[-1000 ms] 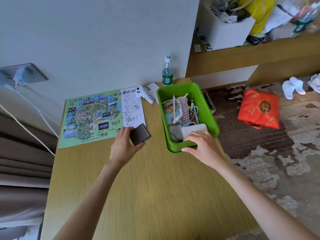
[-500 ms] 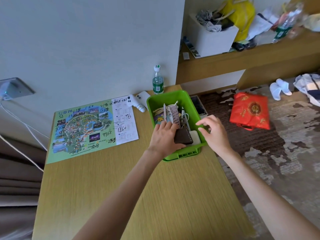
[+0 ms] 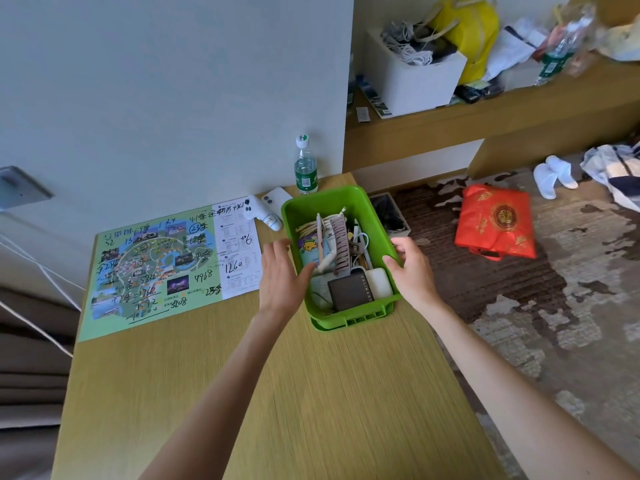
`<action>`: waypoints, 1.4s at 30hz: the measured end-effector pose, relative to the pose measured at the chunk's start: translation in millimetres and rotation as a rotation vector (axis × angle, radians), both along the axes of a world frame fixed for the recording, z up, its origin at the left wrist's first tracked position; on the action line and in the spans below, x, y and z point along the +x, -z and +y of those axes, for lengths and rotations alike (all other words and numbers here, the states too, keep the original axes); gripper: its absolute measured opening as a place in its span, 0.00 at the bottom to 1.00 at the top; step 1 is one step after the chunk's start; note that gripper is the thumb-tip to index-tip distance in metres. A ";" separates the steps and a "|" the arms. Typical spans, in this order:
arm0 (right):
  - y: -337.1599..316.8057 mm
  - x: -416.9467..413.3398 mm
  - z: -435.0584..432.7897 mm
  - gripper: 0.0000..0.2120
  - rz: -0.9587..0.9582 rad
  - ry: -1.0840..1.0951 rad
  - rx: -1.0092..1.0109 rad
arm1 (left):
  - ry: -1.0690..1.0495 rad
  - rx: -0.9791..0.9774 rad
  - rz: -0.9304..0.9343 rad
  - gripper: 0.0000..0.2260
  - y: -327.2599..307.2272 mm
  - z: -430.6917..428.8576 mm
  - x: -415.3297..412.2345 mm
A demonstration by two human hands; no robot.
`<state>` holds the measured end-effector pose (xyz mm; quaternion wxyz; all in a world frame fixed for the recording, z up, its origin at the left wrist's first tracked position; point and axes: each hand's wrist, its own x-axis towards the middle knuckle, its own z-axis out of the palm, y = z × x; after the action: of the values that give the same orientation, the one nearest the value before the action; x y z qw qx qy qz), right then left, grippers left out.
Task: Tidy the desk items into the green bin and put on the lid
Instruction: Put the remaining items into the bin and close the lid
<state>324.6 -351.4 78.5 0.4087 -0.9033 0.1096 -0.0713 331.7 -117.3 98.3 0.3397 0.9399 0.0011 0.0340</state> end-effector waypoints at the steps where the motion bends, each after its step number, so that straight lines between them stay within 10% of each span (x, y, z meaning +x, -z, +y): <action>1: 0.2 2.8 0.6 0.15 0.020 0.018 0.018 | -0.023 -0.046 0.043 0.24 3.0 0.5 0.3; 18: -17.8 -10.2 54.3 0.07 -0.073 0.090 0.152 | -0.071 -0.456 0.086 0.13 -5.2 39.7 -1.2; 42: 15.3 -80.2 235.2 0.06 0.024 -0.250 0.388 | -0.395 -0.398 -0.027 0.07 43.0 231.8 -103.2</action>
<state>244.4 -116.2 63.2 0.5791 -0.8151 0.0134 0.0131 228.5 114.5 55.2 0.5045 0.8357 0.1866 0.1110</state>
